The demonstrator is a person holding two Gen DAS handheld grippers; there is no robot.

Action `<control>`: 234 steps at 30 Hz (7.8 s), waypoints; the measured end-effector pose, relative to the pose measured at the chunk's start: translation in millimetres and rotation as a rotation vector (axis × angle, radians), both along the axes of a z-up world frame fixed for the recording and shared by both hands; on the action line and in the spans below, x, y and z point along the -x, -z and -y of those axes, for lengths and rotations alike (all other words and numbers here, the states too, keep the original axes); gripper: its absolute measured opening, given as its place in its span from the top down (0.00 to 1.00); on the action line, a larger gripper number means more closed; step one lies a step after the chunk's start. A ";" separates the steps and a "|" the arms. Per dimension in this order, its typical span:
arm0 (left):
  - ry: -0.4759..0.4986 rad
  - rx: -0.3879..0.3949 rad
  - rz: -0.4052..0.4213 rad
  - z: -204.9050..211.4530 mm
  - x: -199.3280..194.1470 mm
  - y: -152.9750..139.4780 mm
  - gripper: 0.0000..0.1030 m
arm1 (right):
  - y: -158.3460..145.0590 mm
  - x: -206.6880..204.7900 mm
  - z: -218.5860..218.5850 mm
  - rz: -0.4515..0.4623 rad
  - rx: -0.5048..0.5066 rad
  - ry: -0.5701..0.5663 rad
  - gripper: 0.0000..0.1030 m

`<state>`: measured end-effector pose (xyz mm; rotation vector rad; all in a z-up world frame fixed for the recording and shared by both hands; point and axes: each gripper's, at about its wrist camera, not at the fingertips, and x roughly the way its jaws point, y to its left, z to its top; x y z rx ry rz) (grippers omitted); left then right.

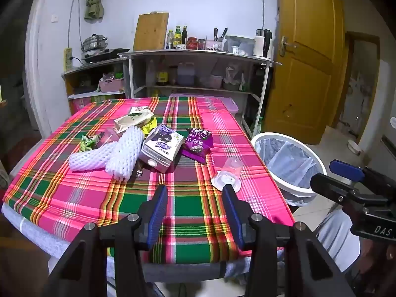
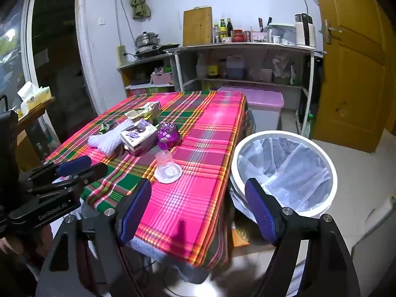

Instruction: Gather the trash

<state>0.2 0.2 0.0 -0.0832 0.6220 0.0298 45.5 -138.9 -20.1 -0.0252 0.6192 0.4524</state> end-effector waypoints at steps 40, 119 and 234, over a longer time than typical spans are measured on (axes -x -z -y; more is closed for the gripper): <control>0.014 -0.008 0.005 7.8 2.3 -1.3 0.56 | 8.3 0.1 -2.5 -0.012 0.010 -0.001 0.24; -0.127 0.054 -0.030 -65.3 -24.1 15.1 0.56 | 35.8 -50.1 -64.5 -0.089 0.072 -0.154 0.24; 0.490 0.079 -0.244 148.7 -167.1 47.3 0.73 | 62.8 -117.6 126.8 -0.218 -0.061 0.279 0.49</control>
